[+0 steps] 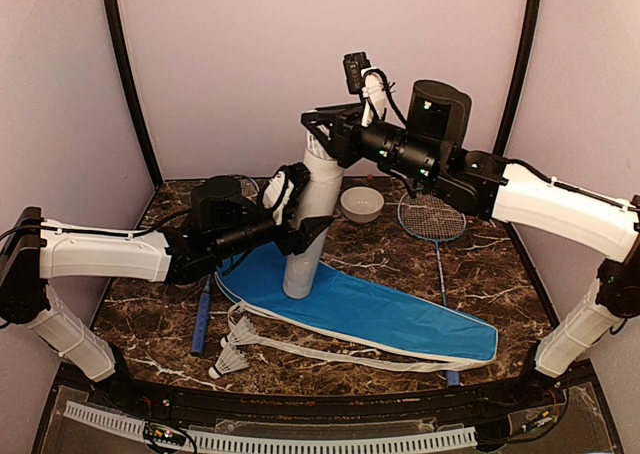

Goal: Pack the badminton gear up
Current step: Place the shuttlecock in the shuttle tube.

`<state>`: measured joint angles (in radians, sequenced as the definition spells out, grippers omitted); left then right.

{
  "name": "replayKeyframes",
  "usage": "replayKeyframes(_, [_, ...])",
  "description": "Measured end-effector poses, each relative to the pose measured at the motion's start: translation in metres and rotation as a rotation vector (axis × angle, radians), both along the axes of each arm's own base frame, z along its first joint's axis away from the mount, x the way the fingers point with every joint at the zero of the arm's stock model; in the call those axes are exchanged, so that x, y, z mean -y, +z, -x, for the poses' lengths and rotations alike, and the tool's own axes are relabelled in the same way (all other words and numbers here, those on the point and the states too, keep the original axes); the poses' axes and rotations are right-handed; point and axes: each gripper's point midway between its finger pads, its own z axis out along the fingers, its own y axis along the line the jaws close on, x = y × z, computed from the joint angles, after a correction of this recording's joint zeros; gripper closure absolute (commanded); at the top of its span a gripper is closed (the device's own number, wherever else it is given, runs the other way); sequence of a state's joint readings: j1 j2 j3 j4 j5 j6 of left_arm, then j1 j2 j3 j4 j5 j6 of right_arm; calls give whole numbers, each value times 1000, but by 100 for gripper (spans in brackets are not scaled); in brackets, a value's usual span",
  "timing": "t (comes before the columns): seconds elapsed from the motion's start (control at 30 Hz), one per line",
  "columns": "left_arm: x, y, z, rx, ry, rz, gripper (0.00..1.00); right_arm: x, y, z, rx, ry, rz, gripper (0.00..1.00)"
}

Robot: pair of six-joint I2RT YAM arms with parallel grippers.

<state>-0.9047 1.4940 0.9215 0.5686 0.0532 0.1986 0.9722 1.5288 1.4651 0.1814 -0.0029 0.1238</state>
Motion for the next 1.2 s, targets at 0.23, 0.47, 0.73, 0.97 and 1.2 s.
replayKeyframes(0.23, [-1,0,-1,-2,8,1,32,-3,0,0,-31,-7,-18,79])
replayKeyframes(0.47, [-1,0,-2,-4,14,2,31,-3,1,2,-51,-42,-41,79])
replayKeyframes(0.73, [-1,0,-2,-7,15,5,32,-3,-1,6,-38,-98,-84,79])
replayKeyframes(0.97, [0,0,0,1,7,-2,32,8,-4,13,-14,-112,-120,78])
replayKeyframes(1.2, [1,-1,2,12,-1,-14,32,28,-3,26,15,-113,-152,72])
